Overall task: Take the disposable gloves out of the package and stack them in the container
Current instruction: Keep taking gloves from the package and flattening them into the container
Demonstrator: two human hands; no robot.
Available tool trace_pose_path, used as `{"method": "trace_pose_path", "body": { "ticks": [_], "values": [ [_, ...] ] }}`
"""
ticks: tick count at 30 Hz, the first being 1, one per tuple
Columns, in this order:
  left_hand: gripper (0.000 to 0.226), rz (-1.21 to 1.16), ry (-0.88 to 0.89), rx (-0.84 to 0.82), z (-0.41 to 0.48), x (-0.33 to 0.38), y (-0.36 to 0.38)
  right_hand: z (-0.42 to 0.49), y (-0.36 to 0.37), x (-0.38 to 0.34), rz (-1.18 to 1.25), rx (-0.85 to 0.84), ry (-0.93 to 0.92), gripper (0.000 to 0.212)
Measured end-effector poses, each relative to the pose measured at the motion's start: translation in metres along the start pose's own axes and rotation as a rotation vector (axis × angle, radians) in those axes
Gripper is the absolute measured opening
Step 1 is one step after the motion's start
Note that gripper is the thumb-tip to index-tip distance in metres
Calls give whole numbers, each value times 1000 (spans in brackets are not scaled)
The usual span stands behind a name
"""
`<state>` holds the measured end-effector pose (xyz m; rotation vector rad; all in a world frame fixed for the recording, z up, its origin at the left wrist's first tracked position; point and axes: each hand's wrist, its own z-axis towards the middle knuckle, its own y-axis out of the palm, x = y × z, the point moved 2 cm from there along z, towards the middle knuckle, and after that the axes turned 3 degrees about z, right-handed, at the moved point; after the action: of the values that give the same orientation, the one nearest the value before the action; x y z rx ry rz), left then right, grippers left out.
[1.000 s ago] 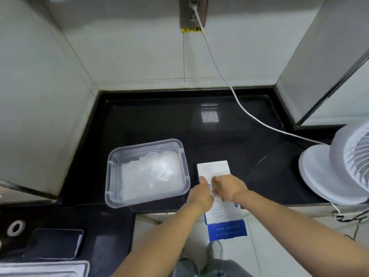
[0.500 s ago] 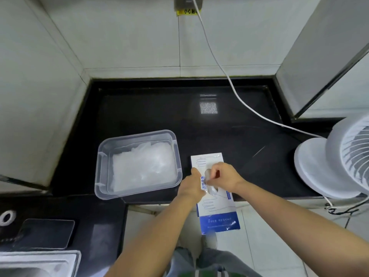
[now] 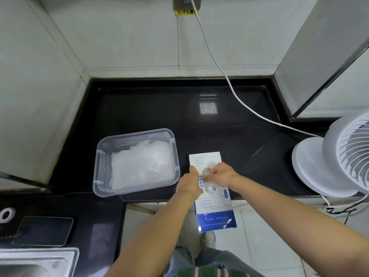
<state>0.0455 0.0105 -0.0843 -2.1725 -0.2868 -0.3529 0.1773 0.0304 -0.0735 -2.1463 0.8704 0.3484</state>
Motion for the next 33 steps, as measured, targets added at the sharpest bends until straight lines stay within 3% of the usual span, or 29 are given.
{"method": "trace_pose_path", "body": {
  "ticks": [6, 13, 16, 19, 21, 24, 26, 31, 33],
  "values": [
    [64, 7, -23, -5, 0, 2, -1, -2, -23, -8, 601, 233, -238, 19],
    [58, 45, -15, -34, 0, 4, -5, -5, -46, -14, 848, 204, -285, 12],
    [51, 15, -3, -48, -2, 7, -7, -7, -58, -23, 904, 175, -335, 39],
    [31, -44, 19, -43, -3, 14, -18, -8, -63, -29, 926, 142, -356, 46],
    [25, -209, 5, 55, -5, 20, -32, -8, -60, -29, 881, 117, -333, 38],
    [42, -955, -112, 113, -15, 33, -57, -9, -53, -29, 819, 97, -318, 34],
    [48, -1251, -177, 94, -13, 35, -71, -10, -52, -32, 798, 72, -339, 35],
    [13, -1327, -173, 102, -15, 23, -89, -14, -47, -48, 864, -47, -405, 53],
    [17, -1390, -112, 126, -16, 14, -91, -17, -46, -55, 882, -99, -390, 52]
  ]
}}
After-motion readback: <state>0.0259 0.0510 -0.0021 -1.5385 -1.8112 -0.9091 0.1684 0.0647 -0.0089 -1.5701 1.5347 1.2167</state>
